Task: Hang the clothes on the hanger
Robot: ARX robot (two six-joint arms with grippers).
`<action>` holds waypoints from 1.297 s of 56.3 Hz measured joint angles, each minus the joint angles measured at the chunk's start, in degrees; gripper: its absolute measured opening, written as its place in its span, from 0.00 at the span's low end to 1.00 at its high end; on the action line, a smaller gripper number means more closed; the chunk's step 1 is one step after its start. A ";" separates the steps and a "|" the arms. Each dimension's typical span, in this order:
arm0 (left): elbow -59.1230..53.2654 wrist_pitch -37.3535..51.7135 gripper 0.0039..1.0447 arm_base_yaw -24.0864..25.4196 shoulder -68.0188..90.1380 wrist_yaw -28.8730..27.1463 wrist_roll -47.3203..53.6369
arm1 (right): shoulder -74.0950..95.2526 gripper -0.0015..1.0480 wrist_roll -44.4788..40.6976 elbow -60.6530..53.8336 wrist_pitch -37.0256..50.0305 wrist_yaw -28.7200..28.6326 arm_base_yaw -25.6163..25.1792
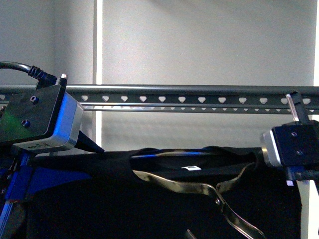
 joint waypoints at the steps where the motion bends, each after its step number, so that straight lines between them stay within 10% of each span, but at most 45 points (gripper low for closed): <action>1: 0.00 0.00 0.38 0.00 0.00 0.00 -0.02 | -0.26 0.05 -0.17 -0.46 -0.48 -0.09 -0.46; 18: 0.11 0.17 0.96 0.00 -0.02 0.02 -0.02 | -2.45 0.04 4.92 -3.69 -12.39 2.12 -7.17; 28: -0.63 3.52 0.94 0.24 -0.02 -0.63 -4.31 | -5.09 0.04 18.93 -7.67 -14.27 -2.80 -10.58; 37: -0.79 23.19 0.94 3.15 0.57 -11.91 -53.81 | -11.41 0.03 30.67 -13.14 -18.67 -8.33 -14.19; 50: 3.89 24.15 0.94 9.29 0.96 -34.88 -97.81 | -21.86 0.03 42.27 -17.90 -26.71 -13.73 -19.54; 58: 3.80 27.06 0.94 11.43 -1.01 -42.21 -103.67 | -25.27 0.03 53.31 -17.20 -33.70 -17.49 -22.93; 73: 0.72 29.73 0.94 8.87 -8.00 -33.75 -104.94 | -24.48 0.03 76.15 -10.23 -39.08 -23.26 -25.59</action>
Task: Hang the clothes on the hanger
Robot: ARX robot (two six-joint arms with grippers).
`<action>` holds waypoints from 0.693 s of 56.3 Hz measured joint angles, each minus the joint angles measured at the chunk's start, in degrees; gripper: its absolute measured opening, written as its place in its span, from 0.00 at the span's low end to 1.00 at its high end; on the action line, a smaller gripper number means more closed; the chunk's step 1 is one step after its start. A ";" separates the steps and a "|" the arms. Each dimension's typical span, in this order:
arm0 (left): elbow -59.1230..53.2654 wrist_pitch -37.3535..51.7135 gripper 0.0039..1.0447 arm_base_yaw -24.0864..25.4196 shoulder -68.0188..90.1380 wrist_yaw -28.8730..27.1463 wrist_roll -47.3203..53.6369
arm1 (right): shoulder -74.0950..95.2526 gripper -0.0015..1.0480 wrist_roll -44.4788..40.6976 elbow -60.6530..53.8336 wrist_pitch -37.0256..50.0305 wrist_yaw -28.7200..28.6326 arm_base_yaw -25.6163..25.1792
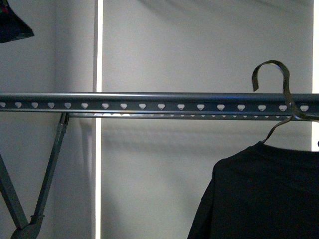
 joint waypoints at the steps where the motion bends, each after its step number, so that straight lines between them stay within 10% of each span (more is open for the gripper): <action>1: -0.02 -0.24 0.94 -0.17 -0.24 0.11 -0.15 | 0.11 0.03 2.64 0.61 0.20 0.07 0.00; 10: -5.29 -16.35 0.71 -4.17 -6.80 -8.31 10.45 | 1.25 0.03 18.12 3.30 5.84 0.76 0.66; 29: -34.49 -5.05 0.04 -5.33 -21.51 -8.87 17.00 | 10.80 0.03 53.53 12.90 24.15 9.57 8.68; 39: -41.40 -2.86 0.03 -5.33 -25.97 -8.87 17.22 | 17.53 0.03 59.91 18.58 25.49 13.86 9.70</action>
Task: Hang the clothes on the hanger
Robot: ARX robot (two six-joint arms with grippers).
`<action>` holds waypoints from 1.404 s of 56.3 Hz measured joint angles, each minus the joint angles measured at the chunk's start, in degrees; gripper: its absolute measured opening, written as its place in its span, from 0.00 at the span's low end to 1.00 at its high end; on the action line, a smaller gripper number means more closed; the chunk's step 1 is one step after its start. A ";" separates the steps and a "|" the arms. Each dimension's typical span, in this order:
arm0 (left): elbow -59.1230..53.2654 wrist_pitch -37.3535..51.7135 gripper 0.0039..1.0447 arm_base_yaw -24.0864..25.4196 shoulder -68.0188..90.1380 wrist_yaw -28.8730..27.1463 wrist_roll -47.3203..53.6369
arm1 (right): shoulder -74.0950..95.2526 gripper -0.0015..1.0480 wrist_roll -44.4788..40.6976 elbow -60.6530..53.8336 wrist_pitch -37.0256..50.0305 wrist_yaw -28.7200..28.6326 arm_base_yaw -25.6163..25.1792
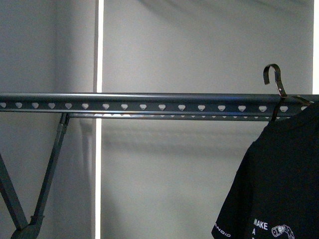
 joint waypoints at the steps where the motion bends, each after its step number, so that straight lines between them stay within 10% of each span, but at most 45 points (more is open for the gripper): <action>1: -0.39 0.11 0.03 -0.02 -0.28 0.00 0.00 | 0.48 0.03 0.37 0.39 0.02 0.22 0.00; 43: -15.02 -4.87 0.03 -0.02 -20.09 -0.02 0.02 | 15.37 0.03 6.34 12.44 0.22 7.45 -3.37; 67: -17.64 -8.61 0.03 -0.02 -27.63 -0.02 0.17 | 1.25 0.64 -5.25 -10.38 12.04 7.52 -2.10; 79: -17.64 -13.73 0.03 -0.02 -32.89 -0.07 0.20 | -22.86 0.92 -24.17 -36.98 34.71 20.20 -2.62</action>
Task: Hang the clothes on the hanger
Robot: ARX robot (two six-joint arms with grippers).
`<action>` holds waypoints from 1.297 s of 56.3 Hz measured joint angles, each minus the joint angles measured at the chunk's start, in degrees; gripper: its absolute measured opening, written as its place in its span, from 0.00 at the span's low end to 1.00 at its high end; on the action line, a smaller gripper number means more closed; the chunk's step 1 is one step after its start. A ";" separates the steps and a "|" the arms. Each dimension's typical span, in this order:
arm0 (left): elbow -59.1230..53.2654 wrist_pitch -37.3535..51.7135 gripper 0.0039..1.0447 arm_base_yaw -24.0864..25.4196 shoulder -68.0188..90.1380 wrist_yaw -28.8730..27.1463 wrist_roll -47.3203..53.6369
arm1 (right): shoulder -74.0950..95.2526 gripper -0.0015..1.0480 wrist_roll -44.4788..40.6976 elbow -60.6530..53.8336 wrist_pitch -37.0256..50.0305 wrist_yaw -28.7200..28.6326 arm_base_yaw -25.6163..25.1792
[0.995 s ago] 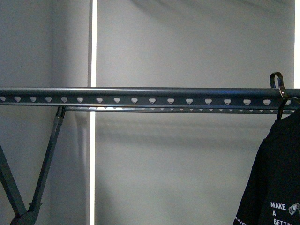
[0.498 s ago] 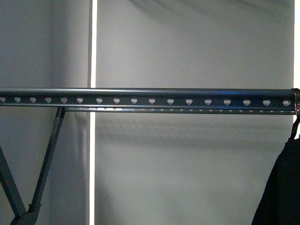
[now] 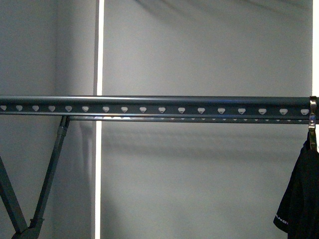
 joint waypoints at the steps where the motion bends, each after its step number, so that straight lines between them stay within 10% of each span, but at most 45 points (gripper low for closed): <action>1: 0.00 -0.33 0.03 0.00 -0.35 0.00 0.00 | -2.60 0.92 -1.84 -2.34 2.36 1.16 -0.04; 8: 0.00 -2.21 0.03 0.00 -2.23 0.00 0.00 | -20.09 0.93 -8.61 -14.36 9.79 2.56 -0.52; 15: 0.02 -4.31 0.03 0.00 -4.31 -0.02 0.00 | -42.71 0.91 -11.02 -22.62 -3.48 4.74 3.26; 22: 0.02 -13.79 0.03 0.00 -12.92 0.00 0.00 | -50.64 0.70 -14.40 -22.12 -26.86 23.89 17.20; 41: 0.02 -14.14 0.03 0.00 -13.84 0.00 0.00 | -55.98 0.01 -15.91 -31.15 -27.36 26.12 19.19; 73: 0.02 -14.14 0.03 0.00 -13.88 0.00 0.00 | -60.46 0.02 -15.96 -36.37 -26.14 26.12 19.19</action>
